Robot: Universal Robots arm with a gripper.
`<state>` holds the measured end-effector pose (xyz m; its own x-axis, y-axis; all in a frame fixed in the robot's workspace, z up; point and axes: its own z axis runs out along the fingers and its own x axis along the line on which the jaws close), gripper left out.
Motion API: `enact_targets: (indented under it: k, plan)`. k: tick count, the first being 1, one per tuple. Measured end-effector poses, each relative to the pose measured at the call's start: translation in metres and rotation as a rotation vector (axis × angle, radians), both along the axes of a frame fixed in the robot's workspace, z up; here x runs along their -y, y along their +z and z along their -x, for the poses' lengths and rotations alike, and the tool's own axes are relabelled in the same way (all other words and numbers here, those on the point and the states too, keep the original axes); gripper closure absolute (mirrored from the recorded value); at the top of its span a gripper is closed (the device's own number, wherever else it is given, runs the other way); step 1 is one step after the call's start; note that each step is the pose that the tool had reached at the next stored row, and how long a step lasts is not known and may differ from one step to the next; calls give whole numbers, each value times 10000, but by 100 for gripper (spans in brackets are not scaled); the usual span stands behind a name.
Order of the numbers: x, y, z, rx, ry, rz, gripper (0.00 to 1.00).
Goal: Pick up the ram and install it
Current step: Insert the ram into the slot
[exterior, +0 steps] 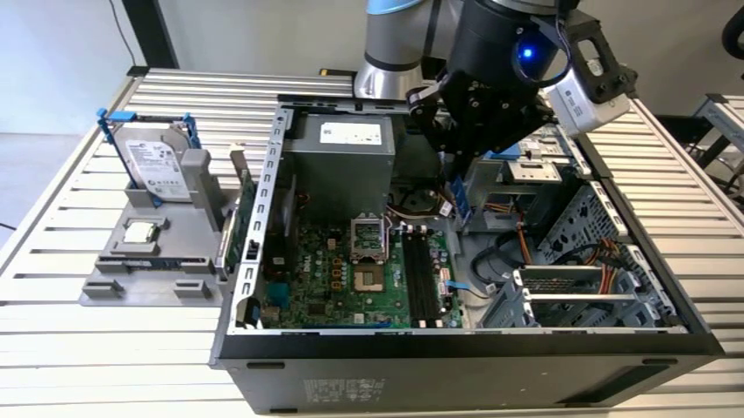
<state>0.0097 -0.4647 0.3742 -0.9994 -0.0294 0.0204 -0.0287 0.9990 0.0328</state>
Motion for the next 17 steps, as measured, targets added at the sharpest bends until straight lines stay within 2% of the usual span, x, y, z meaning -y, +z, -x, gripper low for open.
enact_targets:
  k: [3, 5, 17]
  plan:
    - [0, -27, -1, 95, -58, -18, 100]
    - [0, -53, -1, 124, -111, -17, 100]
    - [0, -265, -5, 155, -360, 1, 100]
